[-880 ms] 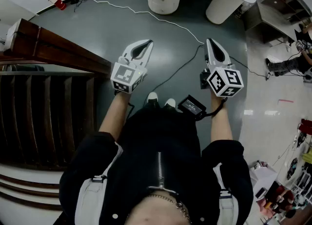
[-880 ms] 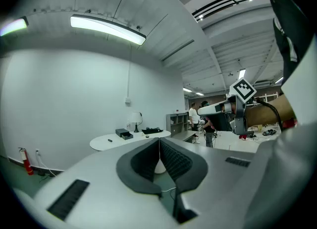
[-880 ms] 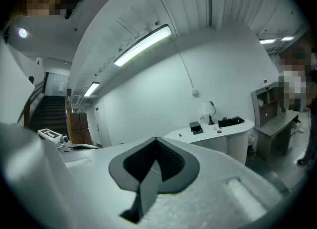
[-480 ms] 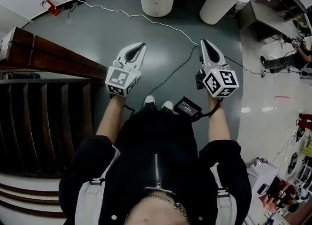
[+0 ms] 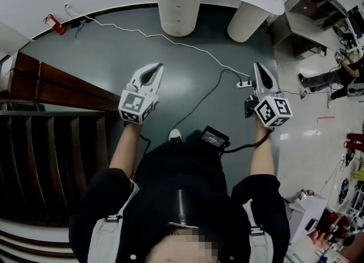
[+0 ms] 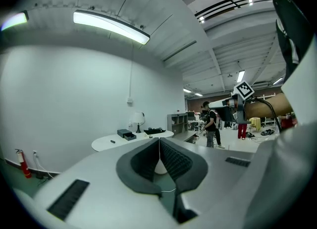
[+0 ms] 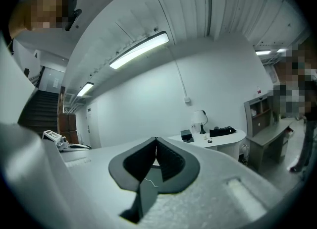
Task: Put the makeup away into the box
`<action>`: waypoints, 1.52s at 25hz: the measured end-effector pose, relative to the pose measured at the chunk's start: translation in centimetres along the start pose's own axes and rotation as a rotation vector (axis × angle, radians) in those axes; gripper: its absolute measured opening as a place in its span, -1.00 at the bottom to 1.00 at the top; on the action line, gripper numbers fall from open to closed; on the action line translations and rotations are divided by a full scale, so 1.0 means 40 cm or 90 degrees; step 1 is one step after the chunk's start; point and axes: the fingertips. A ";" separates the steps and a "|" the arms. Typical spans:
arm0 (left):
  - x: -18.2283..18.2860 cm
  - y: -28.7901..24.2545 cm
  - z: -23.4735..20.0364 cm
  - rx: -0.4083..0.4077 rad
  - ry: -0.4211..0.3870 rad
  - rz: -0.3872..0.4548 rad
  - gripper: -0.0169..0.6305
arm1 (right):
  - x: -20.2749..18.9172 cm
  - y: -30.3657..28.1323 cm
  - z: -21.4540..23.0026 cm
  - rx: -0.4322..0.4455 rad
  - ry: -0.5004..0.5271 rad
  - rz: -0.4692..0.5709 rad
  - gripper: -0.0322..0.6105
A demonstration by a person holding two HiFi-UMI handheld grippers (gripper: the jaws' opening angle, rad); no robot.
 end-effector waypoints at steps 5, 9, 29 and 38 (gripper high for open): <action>0.013 -0.038 -0.031 -0.012 0.006 0.001 -0.91 | -0.010 -0.039 0.015 -0.023 -0.029 0.002 -0.88; 0.016 -0.095 -0.055 -0.025 0.005 -0.001 -0.91 | -0.013 -0.102 0.020 -0.023 -0.029 0.003 -0.88; 0.140 -0.719 -0.281 -0.013 0.014 -0.020 -0.91 | 0.096 -0.715 0.332 0.053 0.010 -0.036 -0.89; 0.202 -0.905 -0.411 0.010 0.017 -0.010 -0.91 | 0.122 -0.927 0.435 0.071 -0.007 -0.048 -0.88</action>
Point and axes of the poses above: the fingertips, and each gripper's own axes: y backward along the fingers, z to its right, x out of its top, and after that the axes turned 4 degrees about -z, right-handed
